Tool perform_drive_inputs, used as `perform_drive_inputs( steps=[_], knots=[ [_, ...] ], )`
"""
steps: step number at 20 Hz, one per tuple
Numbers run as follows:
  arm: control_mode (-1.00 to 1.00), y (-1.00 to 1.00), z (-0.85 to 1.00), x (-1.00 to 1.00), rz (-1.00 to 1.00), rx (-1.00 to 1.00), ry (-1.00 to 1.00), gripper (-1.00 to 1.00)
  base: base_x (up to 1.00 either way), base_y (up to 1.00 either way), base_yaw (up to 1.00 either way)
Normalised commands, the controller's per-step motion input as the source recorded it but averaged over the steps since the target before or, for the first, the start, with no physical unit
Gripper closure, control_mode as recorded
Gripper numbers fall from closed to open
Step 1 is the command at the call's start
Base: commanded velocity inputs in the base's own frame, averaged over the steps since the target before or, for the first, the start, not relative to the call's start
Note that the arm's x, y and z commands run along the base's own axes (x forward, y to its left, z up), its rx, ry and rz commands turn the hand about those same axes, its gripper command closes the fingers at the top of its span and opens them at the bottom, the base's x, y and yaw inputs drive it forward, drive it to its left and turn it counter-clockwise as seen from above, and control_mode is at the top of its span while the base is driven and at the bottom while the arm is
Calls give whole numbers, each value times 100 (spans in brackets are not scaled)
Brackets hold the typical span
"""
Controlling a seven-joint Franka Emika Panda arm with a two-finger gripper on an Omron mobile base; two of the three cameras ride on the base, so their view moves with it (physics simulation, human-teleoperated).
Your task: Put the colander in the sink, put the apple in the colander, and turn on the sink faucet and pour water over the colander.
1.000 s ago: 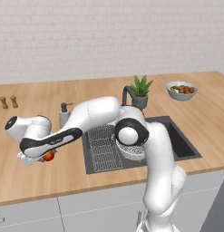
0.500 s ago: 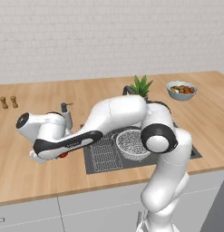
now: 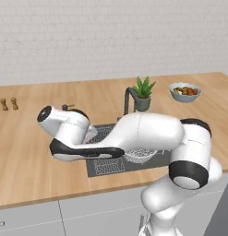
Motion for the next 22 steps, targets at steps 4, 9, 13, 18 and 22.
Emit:
perform_drive_inputs(
  steps=[4, 9, 13, 18, 22],
  knots=[
    [-100, -77, 42, -25, 0, 0, 0, 100, 0, 0, 0],
    [-100, -76, 38, -22, 0, 0, 0, 100, 0, 0, 0],
    [-100, -78, 33, -21, 0, 0, 0, 100, 0, 0, 0],
    [-100, -70, 27, -8, 0, 2, 0, 100, 0, 0, 0],
    [-100, -57, 13, -22, 0, 13, 0, 100, 0, 0, 0]
  ],
)
